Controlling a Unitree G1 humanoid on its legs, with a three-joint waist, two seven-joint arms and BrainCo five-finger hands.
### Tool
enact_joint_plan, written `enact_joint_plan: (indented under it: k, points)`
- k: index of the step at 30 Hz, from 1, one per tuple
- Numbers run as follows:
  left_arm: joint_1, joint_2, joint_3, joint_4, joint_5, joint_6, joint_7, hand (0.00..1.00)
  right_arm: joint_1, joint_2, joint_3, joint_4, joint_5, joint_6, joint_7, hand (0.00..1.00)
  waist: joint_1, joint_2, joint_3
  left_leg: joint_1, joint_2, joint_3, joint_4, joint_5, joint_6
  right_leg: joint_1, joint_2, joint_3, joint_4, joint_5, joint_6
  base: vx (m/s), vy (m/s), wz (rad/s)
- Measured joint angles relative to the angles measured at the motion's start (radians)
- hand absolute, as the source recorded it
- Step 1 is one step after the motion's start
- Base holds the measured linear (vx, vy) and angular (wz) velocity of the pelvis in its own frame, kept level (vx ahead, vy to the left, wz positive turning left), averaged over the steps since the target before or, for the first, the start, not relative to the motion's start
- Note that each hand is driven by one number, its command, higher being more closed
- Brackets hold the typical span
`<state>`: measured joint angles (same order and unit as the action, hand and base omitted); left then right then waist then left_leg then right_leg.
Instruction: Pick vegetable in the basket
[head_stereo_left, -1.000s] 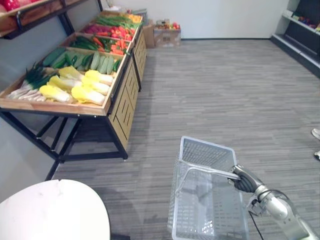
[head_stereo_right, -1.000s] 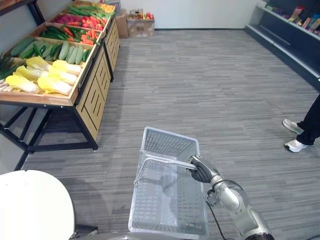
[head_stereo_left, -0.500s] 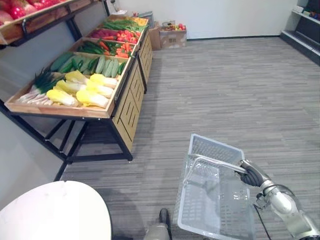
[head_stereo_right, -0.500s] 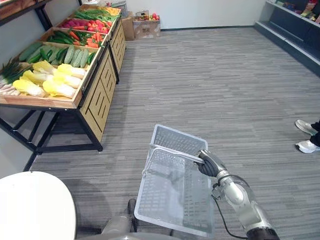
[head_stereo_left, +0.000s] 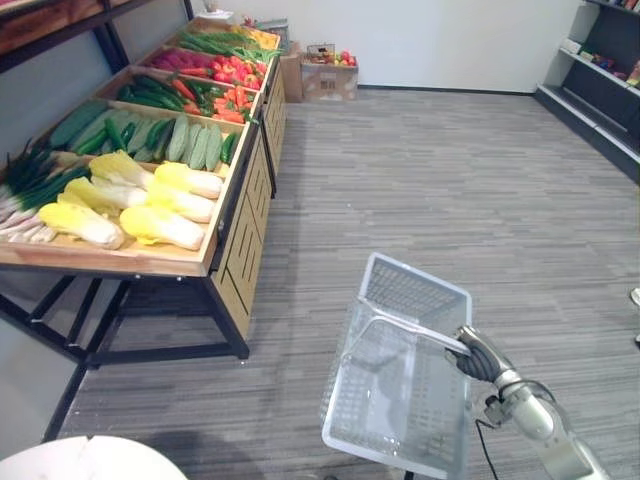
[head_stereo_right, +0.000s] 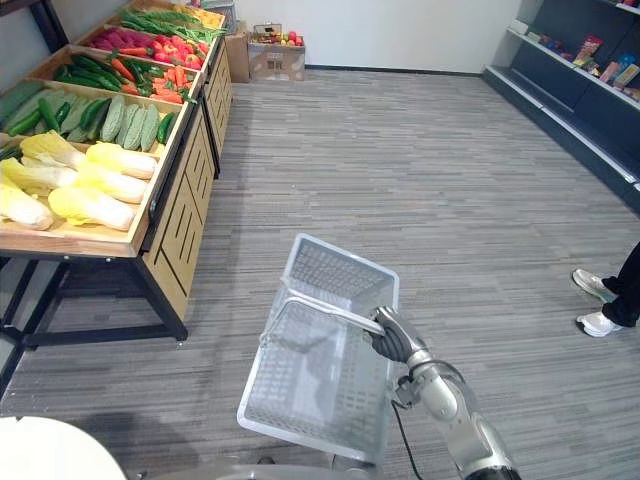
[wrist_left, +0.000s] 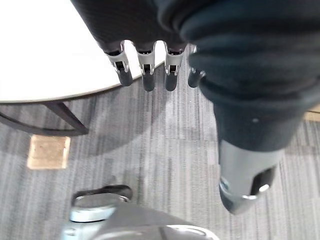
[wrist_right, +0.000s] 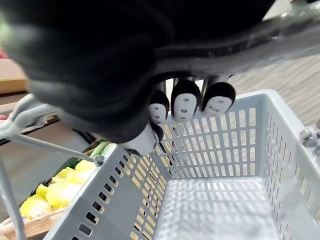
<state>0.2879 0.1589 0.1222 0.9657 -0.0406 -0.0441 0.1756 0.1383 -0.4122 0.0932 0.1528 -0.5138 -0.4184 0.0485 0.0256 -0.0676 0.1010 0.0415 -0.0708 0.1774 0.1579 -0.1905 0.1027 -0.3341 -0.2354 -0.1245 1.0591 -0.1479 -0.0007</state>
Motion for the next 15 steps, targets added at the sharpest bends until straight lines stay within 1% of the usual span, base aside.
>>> enact_joint_plan:
  k: [1, 2, 3, 4, 5, 6, 7, 8, 9, 10, 11, 12, 13, 14, 15]
  points:
    - [-0.005, 0.001, 0.001, 0.0, -0.03, -0.001, -0.001, 0.0, 0.0, 0.001, -0.003, -0.002, 0.001, 0.0, -0.007, 1.0, -0.005, 0.014, 0.003, 0.034, 0.016, -0.016, -0.002, -0.016, -0.002, -0.018, 0.022, -0.042, -0.117, -0.027, 0.002, 0.42, 0.062, 0.4]
    - [-0.01, 0.001, 0.003, -0.001, -0.035, -0.004, -0.003, 0.0, -0.003, 0.001, -0.006, -0.001, 0.001, -0.003, -0.013, 1.0, -0.016, 0.017, 0.004, 0.052, 0.028, -0.03, 0.0, -0.022, -0.01, -0.024, 0.044, -0.056, -0.251, -0.029, 0.008, 0.53, 0.046, 0.8]
    - [-0.014, 0.001, 0.002, -0.006, -0.035, -0.02, -0.005, 0.0, -0.007, 0.001, -0.013, 0.0, 0.001, -0.01, -0.018, 1.0, -0.031, 0.018, 0.005, 0.075, 0.04, -0.067, 0.002, -0.031, -0.027, -0.032, 0.077, -0.046, -0.487, -0.003, 0.04, 0.45, 0.009, 0.76]
    - [-0.014, 0.001, 0.002, -0.009, -0.034, -0.023, -0.004, 0.0, -0.007, 0.002, -0.017, 0.003, 0.001, -0.01, -0.018, 1.0, -0.033, 0.019, 0.005, 0.084, 0.044, -0.084, 0.002, -0.038, -0.038, -0.03, 0.089, -0.031, -0.579, 0.014, 0.061, 0.47, -0.035, 0.79]
    - [-0.014, 0.001, 0.002, -0.009, -0.034, -0.028, -0.004, 0.0, -0.007, 0.002, -0.021, 0.009, 0.001, -0.01, -0.018, 1.0, -0.033, 0.018, 0.004, 0.097, 0.046, -0.109, 0.001, -0.049, -0.055, -0.026, 0.101, 0.001, -0.72, 0.045, 0.088, 0.47, -0.081, 0.68]
    - [-0.013, -0.001, 0.003, -0.008, -0.034, -0.033, -0.004, 0.0, -0.007, 0.003, -0.029, 0.012, 0.001, -0.01, -0.017, 1.0, -0.028, 0.011, 0.006, 0.115, 0.039, -0.138, 0.001, -0.065, -0.079, -0.024, 0.106, 0.04, -0.861, 0.098, 0.113, 0.47, -0.105, 0.67]
    - [-0.013, -0.002, 0.004, -0.007, -0.034, -0.032, -0.004, 0.0, -0.007, 0.003, -0.034, 0.012, 0.001, -0.01, -0.015, 1.0, -0.023, 0.006, 0.01, 0.126, 0.032, -0.155, 0.002, -0.071, -0.088, -0.025, 0.101, 0.058, -0.893, 0.11, 0.114, 0.46, -0.158, 0.77]
    - [-0.007, -0.006, 0.016, -0.007, -0.033, -0.031, -0.004, 0.0, -0.008, 0.005, -0.045, 0.012, 0.001, -0.01, -0.008, 1.0, -0.018, -0.002, 0.013, 0.149, 0.023, -0.185, 0.004, -0.093, -0.111, -0.025, 0.088, 0.073, -0.912, 0.123, 0.104, 0.48, -0.227, 0.88]
    - [0.006, -0.01, 0.038, -0.008, -0.028, -0.032, -0.003, 0.0, -0.012, 0.004, -0.049, 0.012, 0.001, -0.008, 0.0, 1.0, -0.022, -0.006, 0.01, 0.17, 0.024, -0.22, 0.02, -0.135, -0.124, -0.014, 0.088, 0.067, -0.896, 0.135, 0.085, 0.51, -0.266, 0.95]
    - [0.011, -0.01, 0.05, -0.006, -0.025, -0.03, -0.002, 0.0, -0.017, 0.001, -0.05, 0.012, 0.003, -0.007, 0.005, 1.0, -0.025, -0.01, 0.006, 0.179, 0.028, -0.239, 0.037, -0.164, -0.127, -0.009, 0.095, 0.072, -0.885, 0.189, 0.053, 0.54, -0.304, 0.85]
    - [0.013, -0.018, 0.072, -0.003, -0.024, -0.025, -0.002, 0.0, -0.031, -0.007, -0.055, 0.02, 0.004, -0.001, 0.01, 1.0, -0.016, 0.017, 0.006, 0.189, 0.061, -0.261, 0.083, -0.201, -0.137, -0.015, 0.111, 0.048, -0.829, 0.27, 0.038, 0.66, -0.346, 0.4]
    - [0.013, -0.035, 0.105, 0.016, -0.023, -0.015, 0.0, 0.0, -0.064, -0.011, -0.05, 0.046, 0.004, 0.002, 0.03, 1.0, 0.002, 0.058, -0.001, 0.177, 0.101, -0.272, 0.145, -0.203, -0.141, -0.008, 0.142, 0.023, -0.793, 0.244, 0.018, 0.64, -0.326, 0.18]
    - [0.014, -0.043, 0.121, 0.022, -0.023, -0.011, 0.003, 0.0, -0.081, -0.018, -0.045, 0.055, 0.004, 0.002, 0.034, 1.0, 0.004, 0.074, -0.004, 0.16, 0.113, -0.274, 0.186, -0.197, -0.145, -0.006, 0.158, 0.016, -0.786, 0.23, 0.016, 0.63, -0.314, -0.13]
    - [0.018, -0.057, 0.139, 0.04, -0.024, 0.001, 0.009, 0.0, -0.113, -0.03, -0.044, 0.061, 0.005, 0.008, 0.04, 1.0, 0.006, 0.098, -0.003, 0.127, 0.135, -0.266, 0.272, -0.168, -0.14, 0.001, 0.188, 0.005, -0.763, 0.202, 0.004, 0.5, -0.271, -0.2]
    - [0.011, -0.066, 0.161, 0.065, -0.026, 0.011, 0.01, 0.0, -0.131, -0.033, -0.044, 0.062, 0.012, 0.014, 0.045, 1.0, 0.005, 0.104, -0.001, 0.081, 0.145, -0.252, 0.388, -0.098, -0.142, 0.025, 0.207, 0.002, -0.765, 0.175, -0.009, 0.48, -0.273, -0.22]
